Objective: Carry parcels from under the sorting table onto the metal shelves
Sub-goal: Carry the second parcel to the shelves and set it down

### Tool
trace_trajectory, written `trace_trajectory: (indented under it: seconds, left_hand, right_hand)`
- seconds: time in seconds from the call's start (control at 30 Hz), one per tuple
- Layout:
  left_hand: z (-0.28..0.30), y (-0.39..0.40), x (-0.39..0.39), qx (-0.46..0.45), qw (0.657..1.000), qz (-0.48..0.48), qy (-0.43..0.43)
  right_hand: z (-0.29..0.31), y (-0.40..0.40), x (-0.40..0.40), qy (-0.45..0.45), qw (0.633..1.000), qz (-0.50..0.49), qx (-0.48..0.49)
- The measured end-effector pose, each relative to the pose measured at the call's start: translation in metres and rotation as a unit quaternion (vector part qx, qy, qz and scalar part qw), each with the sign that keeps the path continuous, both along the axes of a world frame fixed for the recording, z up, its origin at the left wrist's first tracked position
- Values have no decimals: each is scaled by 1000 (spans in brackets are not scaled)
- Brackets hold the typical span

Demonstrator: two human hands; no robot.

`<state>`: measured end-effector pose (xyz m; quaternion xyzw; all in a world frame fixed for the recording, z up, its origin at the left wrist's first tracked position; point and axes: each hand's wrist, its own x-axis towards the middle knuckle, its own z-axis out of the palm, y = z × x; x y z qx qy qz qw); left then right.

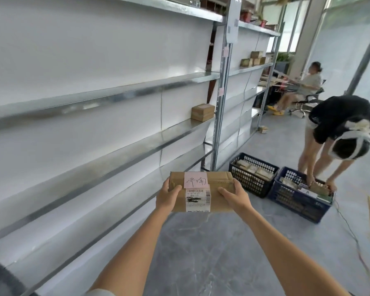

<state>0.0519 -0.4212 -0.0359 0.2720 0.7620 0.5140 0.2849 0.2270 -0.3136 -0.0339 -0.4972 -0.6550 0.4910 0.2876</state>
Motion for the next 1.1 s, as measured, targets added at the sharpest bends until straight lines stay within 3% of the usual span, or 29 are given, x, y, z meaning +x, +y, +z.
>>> trace_trajectory:
  seconds: [0.33,0.67,1.1]
  left_hand:
    - [-15,199,-45,-2,998,-61,-12]
    - [14,432,-78,37,998,-49,-19]
    - [25,673,-170,60,998,-16,-27]
  right_hand:
    - [-12,189,-28,21,999,-42,-13]
    - [11,421,-61,47,998,-38,-6]
    - [26,670,-159,44,999,2,3]
